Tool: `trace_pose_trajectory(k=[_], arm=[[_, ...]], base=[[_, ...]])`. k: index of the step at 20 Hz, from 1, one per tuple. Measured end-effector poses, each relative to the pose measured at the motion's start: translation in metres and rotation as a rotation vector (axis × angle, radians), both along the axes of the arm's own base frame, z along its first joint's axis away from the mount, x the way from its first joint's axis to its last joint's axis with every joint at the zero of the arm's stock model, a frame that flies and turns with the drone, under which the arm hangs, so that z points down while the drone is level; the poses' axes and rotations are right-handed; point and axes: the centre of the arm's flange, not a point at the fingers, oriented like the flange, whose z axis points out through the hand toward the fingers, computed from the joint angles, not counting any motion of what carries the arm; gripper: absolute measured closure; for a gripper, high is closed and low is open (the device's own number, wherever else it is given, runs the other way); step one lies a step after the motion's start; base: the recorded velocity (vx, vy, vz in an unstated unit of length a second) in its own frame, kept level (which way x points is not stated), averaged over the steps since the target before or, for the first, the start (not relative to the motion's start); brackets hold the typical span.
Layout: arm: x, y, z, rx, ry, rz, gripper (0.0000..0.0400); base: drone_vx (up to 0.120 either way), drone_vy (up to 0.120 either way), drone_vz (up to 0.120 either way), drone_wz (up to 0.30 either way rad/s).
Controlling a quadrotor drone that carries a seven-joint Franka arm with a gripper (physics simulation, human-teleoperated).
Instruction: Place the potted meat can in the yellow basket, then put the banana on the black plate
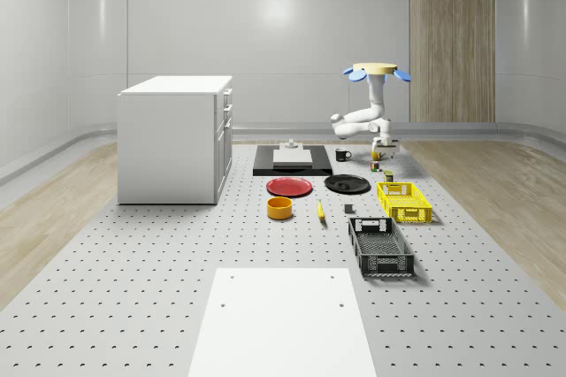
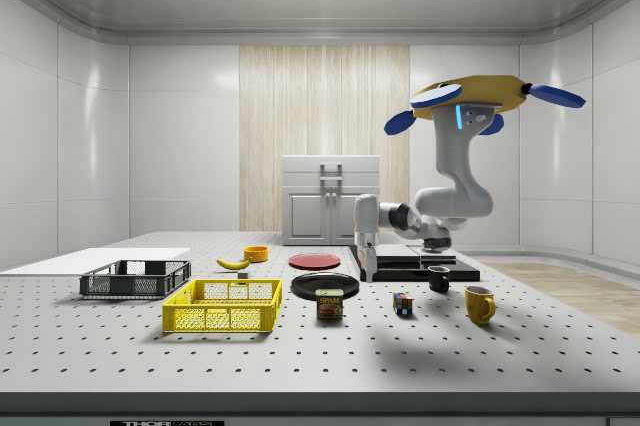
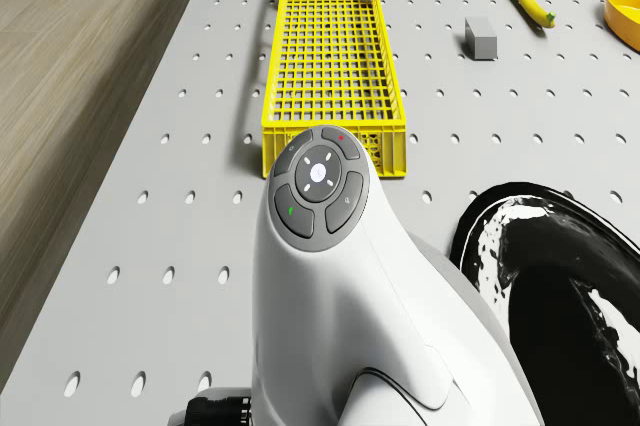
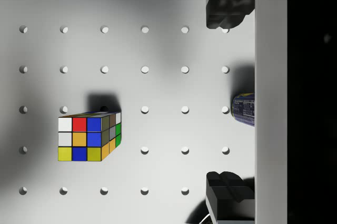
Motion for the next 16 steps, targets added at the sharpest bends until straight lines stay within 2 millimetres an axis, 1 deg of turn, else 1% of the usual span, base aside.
trace_pose_trajectory(k=[3, 8, 10, 13, 16], arm=[[0.0000, 0.0000, 0.0000, 0.000, 0.000, 0.000, 0.0000], [0.0000, 0.0000, 0.0000, 0.000, 0.000, 0.000, 0.0000], [0.0000, 0.0000, 0.0000, 0.000, 0.000, 0.000, 0.0000], [0.0000, 0.0000, 0.0000, 0.000, 0.000, 0.000, 0.0000], [0.0000, 0.0000, 0.0000, 0.000, 0.000, 0.000, 0.0000]], base=[[0.120, 0.000, 0.000, 0.000], [0.120, 0.000, -0.120, 0.000], [0.120, 0.000, 0.000, 0.000], [0.120, -0.067, 0.000, 0.000], [0.120, 0.000, 0.000, 0.000]])
